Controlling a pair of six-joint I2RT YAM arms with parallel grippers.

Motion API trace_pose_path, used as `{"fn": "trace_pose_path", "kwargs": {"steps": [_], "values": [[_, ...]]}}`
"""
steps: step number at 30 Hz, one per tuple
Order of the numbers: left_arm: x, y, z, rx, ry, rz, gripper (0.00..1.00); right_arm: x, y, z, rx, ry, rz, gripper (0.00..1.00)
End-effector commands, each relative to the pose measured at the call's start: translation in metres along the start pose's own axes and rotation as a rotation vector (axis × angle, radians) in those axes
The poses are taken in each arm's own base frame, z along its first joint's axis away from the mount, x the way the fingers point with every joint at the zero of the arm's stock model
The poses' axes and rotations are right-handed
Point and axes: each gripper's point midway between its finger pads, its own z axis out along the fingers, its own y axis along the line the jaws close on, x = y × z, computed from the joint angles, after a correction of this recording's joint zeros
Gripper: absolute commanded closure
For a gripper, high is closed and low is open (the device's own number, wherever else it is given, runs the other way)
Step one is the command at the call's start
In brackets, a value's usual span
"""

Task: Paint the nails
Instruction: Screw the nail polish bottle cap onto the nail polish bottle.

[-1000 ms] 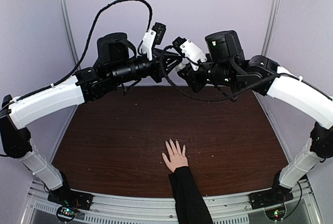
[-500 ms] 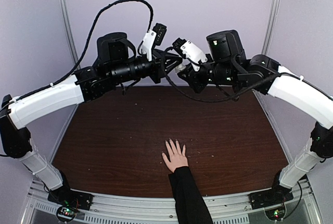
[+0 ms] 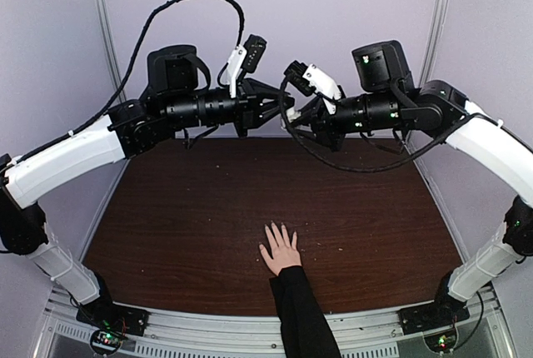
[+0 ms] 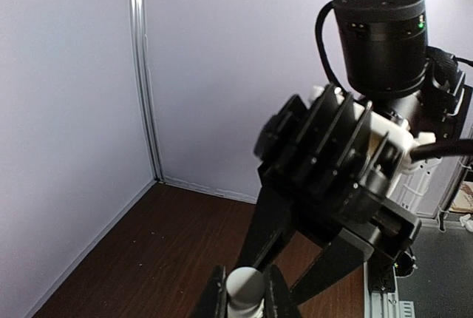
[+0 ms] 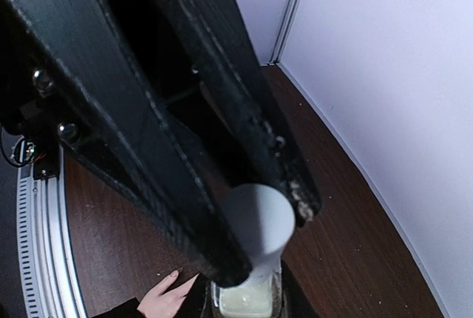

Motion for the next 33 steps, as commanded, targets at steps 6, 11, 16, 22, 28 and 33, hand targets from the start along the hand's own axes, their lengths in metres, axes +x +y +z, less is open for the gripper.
{"fn": "trace_pose_path", "kwargs": {"steps": [6,11,16,22,28,33], "values": [[0.009,-0.044,-0.003,0.240,0.049,-0.034,1.00,-0.048,0.053,-0.040,-0.309,-0.185,-0.142,1.00],[0.010,-0.058,-0.005,0.328,0.055,-0.036,1.00,-0.048,0.070,-0.047,-0.414,-0.191,-0.175,1.00],[0.010,-0.071,-0.008,0.415,0.061,-0.036,1.00,-0.049,0.082,-0.056,-0.494,-0.201,-0.196,1.00],[0.011,-0.087,-0.012,0.529,0.065,-0.035,1.00,-0.054,0.096,-0.069,-0.590,-0.231,-0.210,1.00],[0.013,-0.099,-0.014,0.634,0.066,-0.052,1.00,-0.064,0.108,-0.086,-0.686,-0.279,-0.222,1.00],[0.011,-0.106,-0.016,0.700,0.056,-0.064,1.00,-0.073,0.112,-0.096,-0.717,-0.310,-0.233,1.00]]}}
